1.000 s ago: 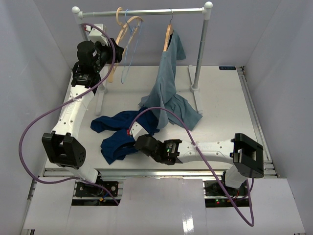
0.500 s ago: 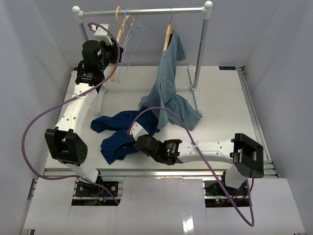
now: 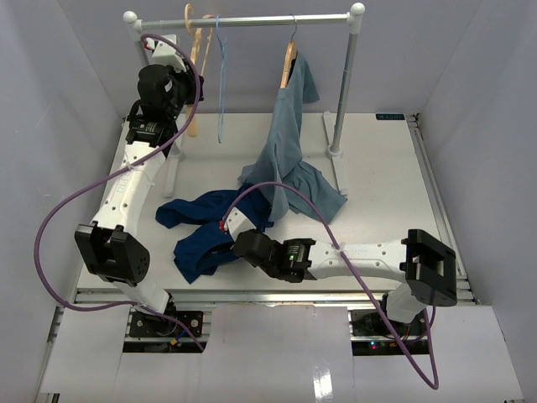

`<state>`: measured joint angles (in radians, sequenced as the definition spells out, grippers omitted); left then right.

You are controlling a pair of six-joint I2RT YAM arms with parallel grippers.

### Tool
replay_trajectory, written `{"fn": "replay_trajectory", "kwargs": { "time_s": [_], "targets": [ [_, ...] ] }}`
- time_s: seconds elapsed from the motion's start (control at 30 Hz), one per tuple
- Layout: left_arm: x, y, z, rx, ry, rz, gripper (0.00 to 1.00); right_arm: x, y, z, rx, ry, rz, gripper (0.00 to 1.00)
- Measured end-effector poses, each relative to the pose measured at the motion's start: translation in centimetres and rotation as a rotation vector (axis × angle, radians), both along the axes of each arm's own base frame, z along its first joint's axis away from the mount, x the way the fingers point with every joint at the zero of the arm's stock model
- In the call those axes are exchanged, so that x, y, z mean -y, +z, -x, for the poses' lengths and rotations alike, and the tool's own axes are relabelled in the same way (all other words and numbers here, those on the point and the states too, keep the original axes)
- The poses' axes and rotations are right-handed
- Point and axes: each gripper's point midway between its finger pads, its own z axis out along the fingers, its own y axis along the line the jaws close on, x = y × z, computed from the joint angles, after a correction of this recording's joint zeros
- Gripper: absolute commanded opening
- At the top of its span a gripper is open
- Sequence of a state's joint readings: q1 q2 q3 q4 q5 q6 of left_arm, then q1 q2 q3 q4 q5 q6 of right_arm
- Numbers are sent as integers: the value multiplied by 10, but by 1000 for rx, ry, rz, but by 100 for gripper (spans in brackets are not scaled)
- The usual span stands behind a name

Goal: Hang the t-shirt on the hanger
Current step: Pick up the hanger from the clothesline.

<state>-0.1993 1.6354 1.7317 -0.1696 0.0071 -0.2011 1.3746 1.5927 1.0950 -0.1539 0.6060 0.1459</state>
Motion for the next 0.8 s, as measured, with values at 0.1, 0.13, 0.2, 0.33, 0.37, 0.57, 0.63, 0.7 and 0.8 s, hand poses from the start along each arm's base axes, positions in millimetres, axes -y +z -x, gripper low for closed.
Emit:
{"fn": "replay_trajectory", "kwargs": {
  "time_s": [0.1, 0.13, 0.2, 0.33, 0.37, 0.57, 0.63, 0.7, 0.8],
  "targets": [
    [-4, 10, 4, 13, 21, 8, 0, 0, 1, 0, 1, 0, -3, 8],
    [-5, 12, 6, 15, 25, 8, 0, 1, 1, 0, 0, 0, -2, 8],
    [-7, 14, 10, 12, 32, 7, 0, 2, 0, 0, 0, 0, 0, 8],
    [-10, 18, 17, 12, 36, 3, 0, 3, 0, 1, 0, 0, 1, 8],
    [-10, 20, 19, 14, 36, 2, 0, 3, 0, 1, 0, 0, 1, 8],
    [-16, 34, 46, 40, 32, -8, 0, 4, 5, 1, 3, 0, -13, 8],
    [-17, 39, 56, 48, 30, -11, 0, 4, 7, 1, 4, -1, -18, 8],
    [-19, 38, 64, 36, 30, -14, 0, 4, 9, 1, 5, -1, -22, 8],
    [-22, 31, 73, 12, 37, -15, 0, 5, 12, 0, 8, -3, -28, 8]
  ]
}}
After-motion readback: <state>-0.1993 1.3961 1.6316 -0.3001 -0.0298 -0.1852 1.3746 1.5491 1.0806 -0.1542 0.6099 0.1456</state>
